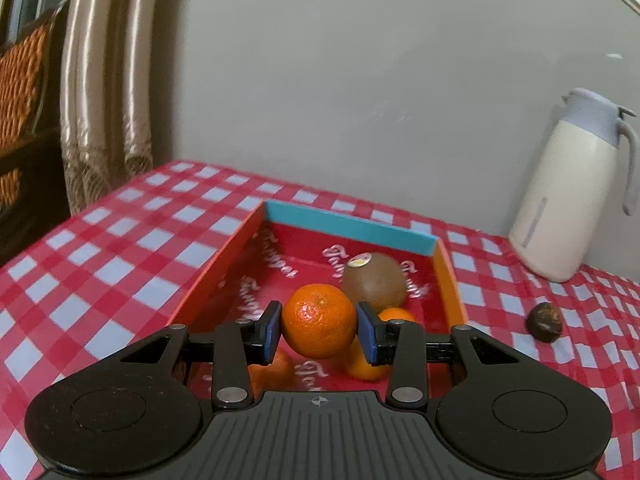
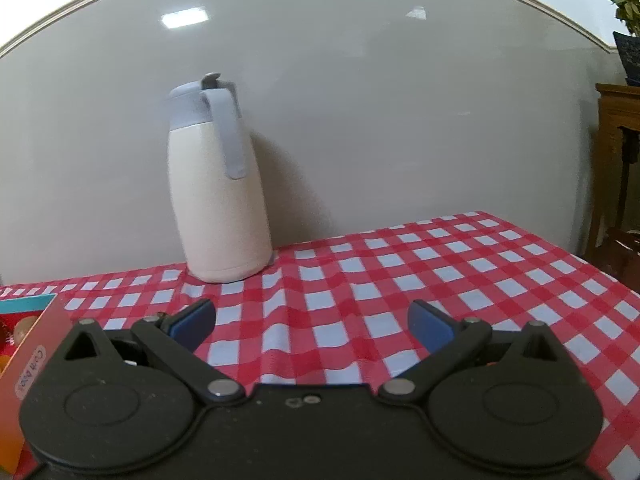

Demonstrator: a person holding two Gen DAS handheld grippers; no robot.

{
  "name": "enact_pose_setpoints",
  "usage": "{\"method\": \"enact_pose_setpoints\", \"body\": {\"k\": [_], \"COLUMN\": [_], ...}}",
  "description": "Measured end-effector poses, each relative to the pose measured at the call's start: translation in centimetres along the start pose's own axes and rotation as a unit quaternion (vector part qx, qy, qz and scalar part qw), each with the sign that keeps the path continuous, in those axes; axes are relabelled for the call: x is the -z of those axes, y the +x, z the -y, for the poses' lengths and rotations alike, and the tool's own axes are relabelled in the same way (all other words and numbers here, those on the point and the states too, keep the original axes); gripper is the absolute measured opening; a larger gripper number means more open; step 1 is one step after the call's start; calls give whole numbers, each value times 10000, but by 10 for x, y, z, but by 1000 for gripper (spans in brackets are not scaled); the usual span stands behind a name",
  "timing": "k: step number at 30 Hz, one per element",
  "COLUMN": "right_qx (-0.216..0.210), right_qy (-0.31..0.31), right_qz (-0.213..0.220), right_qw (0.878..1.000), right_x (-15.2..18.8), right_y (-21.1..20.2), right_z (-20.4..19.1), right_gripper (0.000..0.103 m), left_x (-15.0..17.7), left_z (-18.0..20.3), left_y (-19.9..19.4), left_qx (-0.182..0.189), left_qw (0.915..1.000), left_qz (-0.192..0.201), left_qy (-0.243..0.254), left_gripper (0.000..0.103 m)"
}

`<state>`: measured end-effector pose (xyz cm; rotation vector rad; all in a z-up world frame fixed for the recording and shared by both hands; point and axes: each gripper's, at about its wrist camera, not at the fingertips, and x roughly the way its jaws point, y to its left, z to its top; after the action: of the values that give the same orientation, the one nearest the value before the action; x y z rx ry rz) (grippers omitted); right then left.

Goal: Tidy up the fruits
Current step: 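Carry the mandarin into the box and open the left gripper, then move the right gripper to the dark brown round fruit and grasp it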

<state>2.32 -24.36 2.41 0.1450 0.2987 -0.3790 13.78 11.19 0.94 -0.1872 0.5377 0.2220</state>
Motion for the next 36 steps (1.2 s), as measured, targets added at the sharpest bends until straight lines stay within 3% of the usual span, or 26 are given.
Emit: {"method": "enact_pose_setpoints", "body": {"k": [10,23,24,28,31,36], "right_qx": [-270,-556,-571,-638,-680,-716], "right_qy": [-106,-272,-287,-343,-397,-435], "right_qz": [-36,-135,-147,-191,-228,-300], "right_qw": [9996,9980,9978,9972,9966,9960], "right_x": [0,4,5,7,8,10], "right_y": [2,7,8,11,14,18], "right_z": [-25,-58,-60,-69,-74,-79], "right_gripper": [103,103,103,103,103,103], "left_x": [4,5,5,6,5,1], "left_z": [-19,-22,-22,-15,-6,-4], "left_y": [7,2,2,-5,-14,-22], "left_qx": [-16,272,312,454,349,371], "left_qw": [9996,9987,9985,9982,9989,9987], "left_qz": [-234,-415,-429,-388,-188,-83], "left_qy": [-146,-115,-116,12,268,340], "left_gripper": [40,41,43,68,87,94]}}
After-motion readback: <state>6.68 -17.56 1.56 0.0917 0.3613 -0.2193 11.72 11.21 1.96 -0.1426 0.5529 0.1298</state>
